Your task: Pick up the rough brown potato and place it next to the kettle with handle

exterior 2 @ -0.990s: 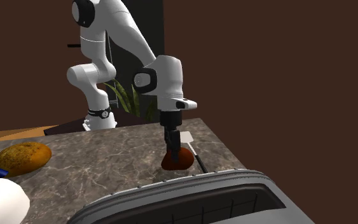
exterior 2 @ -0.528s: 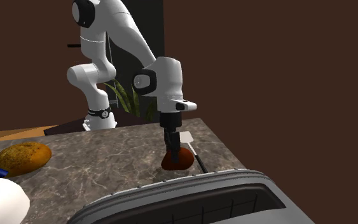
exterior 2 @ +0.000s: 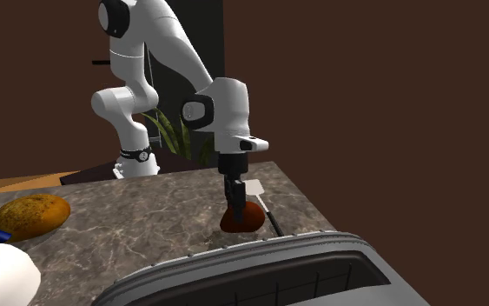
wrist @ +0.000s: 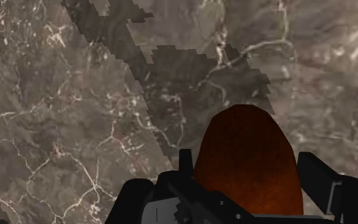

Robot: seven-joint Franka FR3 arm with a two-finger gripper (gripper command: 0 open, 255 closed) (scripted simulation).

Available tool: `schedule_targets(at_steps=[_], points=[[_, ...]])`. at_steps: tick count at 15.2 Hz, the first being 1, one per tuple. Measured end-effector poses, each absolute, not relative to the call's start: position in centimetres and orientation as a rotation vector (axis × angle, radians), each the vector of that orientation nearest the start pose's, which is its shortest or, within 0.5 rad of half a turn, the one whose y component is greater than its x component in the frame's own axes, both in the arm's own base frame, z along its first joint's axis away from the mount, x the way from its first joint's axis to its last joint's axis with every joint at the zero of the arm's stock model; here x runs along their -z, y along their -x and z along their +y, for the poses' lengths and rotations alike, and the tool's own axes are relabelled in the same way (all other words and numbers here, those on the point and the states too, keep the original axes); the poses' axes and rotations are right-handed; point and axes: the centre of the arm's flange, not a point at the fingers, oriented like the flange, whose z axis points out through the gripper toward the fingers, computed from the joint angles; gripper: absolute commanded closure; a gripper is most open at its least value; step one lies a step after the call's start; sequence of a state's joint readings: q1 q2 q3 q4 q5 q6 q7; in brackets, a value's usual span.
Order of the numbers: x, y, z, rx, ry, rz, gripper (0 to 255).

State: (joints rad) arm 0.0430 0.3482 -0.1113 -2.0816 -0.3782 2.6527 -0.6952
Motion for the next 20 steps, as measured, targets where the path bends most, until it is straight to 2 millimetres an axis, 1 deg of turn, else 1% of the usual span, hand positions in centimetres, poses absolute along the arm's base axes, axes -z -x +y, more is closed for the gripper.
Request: schedule_targets(at_steps=[3,6,20], points=[[-28.2,-60.6,-2.9,0.187,3.064,-1.583,255],[-29.4,-60.6,-2.9,0.186,3.063,-1.584,255],[-36.9,-60.6,-2.9,0.187,3.063,-1.584,255]])
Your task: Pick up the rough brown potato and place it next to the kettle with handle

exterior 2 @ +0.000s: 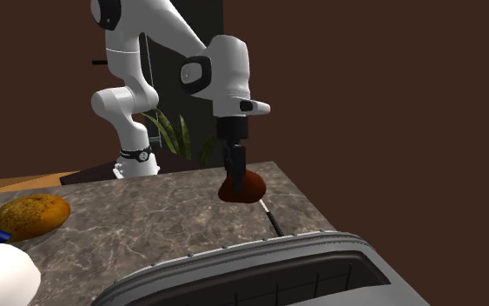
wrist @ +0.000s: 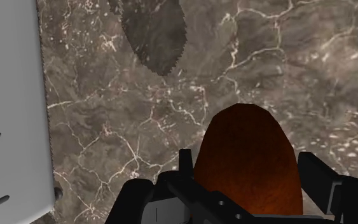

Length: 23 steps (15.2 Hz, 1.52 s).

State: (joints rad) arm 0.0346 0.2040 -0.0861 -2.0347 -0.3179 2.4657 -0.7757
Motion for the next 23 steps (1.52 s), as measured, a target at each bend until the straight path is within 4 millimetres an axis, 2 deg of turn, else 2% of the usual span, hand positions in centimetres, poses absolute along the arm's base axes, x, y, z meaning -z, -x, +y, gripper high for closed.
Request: schedule_targets(at_steps=[23], points=[[-48.9,-60.5,-2.8,0.187,3.063,-1.584,255]])
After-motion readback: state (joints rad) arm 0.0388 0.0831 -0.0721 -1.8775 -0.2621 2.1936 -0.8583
